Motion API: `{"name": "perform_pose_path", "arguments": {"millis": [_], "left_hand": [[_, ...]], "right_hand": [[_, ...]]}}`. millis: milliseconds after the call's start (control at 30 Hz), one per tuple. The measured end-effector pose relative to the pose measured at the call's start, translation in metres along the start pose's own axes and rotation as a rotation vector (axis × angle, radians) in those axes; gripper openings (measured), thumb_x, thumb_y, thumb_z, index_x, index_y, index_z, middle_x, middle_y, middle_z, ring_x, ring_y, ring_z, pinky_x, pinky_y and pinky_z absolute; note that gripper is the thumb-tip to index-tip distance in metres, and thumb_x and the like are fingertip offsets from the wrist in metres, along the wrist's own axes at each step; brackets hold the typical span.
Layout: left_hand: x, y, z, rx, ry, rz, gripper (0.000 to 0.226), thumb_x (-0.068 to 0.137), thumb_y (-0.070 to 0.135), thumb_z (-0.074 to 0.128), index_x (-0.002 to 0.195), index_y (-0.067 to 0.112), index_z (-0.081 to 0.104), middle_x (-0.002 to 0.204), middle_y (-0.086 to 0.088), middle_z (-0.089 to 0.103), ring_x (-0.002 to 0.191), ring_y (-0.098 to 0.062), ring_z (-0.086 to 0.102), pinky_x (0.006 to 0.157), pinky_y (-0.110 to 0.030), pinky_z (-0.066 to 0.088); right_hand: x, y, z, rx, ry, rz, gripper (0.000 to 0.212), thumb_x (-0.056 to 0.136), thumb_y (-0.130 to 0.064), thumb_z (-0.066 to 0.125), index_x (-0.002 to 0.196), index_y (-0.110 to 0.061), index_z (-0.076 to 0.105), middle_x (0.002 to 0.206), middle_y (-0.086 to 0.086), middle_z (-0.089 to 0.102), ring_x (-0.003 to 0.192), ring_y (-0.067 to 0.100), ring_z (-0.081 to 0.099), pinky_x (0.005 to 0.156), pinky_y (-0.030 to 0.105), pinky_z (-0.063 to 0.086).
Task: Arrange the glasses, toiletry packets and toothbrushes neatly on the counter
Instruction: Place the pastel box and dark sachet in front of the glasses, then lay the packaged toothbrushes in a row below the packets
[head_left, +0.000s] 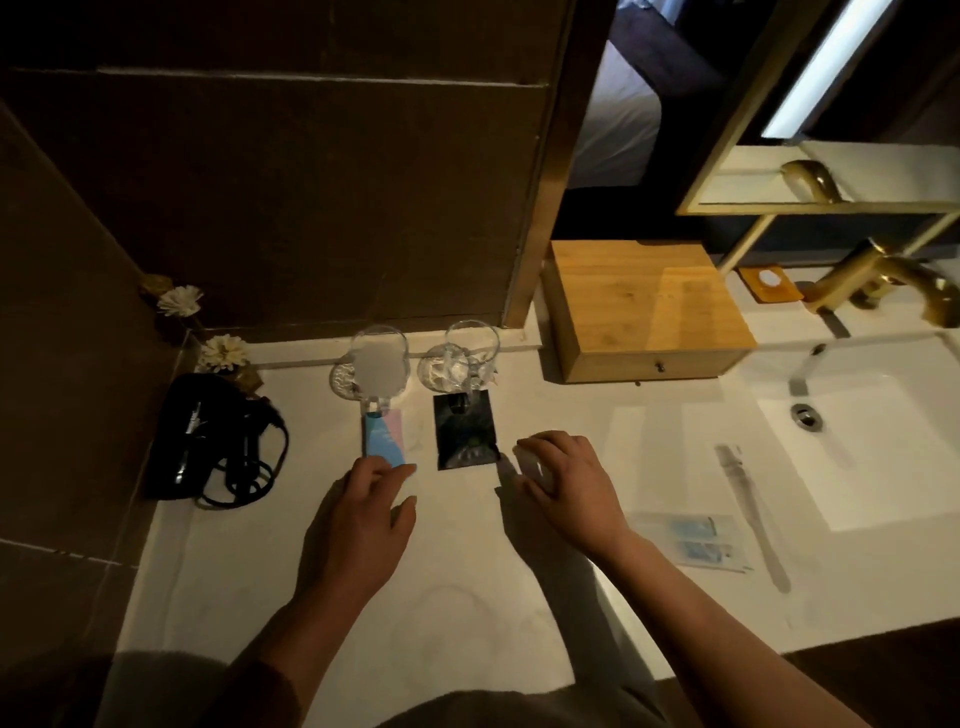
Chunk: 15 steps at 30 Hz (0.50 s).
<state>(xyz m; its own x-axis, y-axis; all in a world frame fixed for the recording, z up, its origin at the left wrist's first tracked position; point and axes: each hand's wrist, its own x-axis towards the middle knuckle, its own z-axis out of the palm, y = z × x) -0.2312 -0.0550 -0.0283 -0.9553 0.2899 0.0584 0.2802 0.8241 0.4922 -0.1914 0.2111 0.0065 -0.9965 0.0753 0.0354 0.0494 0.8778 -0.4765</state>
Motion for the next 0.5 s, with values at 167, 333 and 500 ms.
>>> {"name": "perform_pose_path", "arguments": {"millis": [167, 333, 500], "left_hand": [[-0.015, 0.054, 0.025, -0.073, -0.146, 0.188, 0.035, 0.093, 0.036, 0.056, 0.127, 0.034, 0.057, 0.119, 0.009, 0.056, 0.107, -0.014, 0.057, 0.084, -0.036, 0.056], [-0.012, 0.118, 0.052, -0.094, -0.270, 0.376, 0.041, 0.093, 0.042, 0.047, 0.131, 0.029, 0.056, 0.115, 0.008, 0.057, 0.103, -0.014, 0.053, 0.082, -0.037, 0.055], [0.001, 0.178, 0.076, 0.035, -0.348, 0.500, 0.053, 0.092, 0.045, 0.051, 0.142, 0.028, 0.046, 0.134, 0.004, 0.052, 0.121, -0.019, 0.047, 0.101, -0.038, 0.045]], "right_hand": [[-0.054, 0.050, -0.042, 0.021, 0.098, 0.207, 0.036, 0.093, -0.032, 0.064, 0.127, -0.022, 0.063, 0.127, 0.003, 0.065, 0.116, 0.023, 0.056, 0.095, 0.030, 0.042], [-0.102, 0.105, -0.077, 0.106, 0.183, 0.475, 0.033, 0.093, -0.026, 0.063, 0.125, -0.019, 0.065, 0.125, 0.001, 0.068, 0.110, 0.020, 0.063, 0.093, 0.041, 0.054], [-0.140, 0.139, -0.084, 0.033, 0.108, 0.517, 0.036, 0.092, -0.028, 0.063, 0.127, -0.020, 0.063, 0.123, 0.004, 0.066, 0.109, 0.022, 0.059, 0.090, 0.039, 0.053]]}}
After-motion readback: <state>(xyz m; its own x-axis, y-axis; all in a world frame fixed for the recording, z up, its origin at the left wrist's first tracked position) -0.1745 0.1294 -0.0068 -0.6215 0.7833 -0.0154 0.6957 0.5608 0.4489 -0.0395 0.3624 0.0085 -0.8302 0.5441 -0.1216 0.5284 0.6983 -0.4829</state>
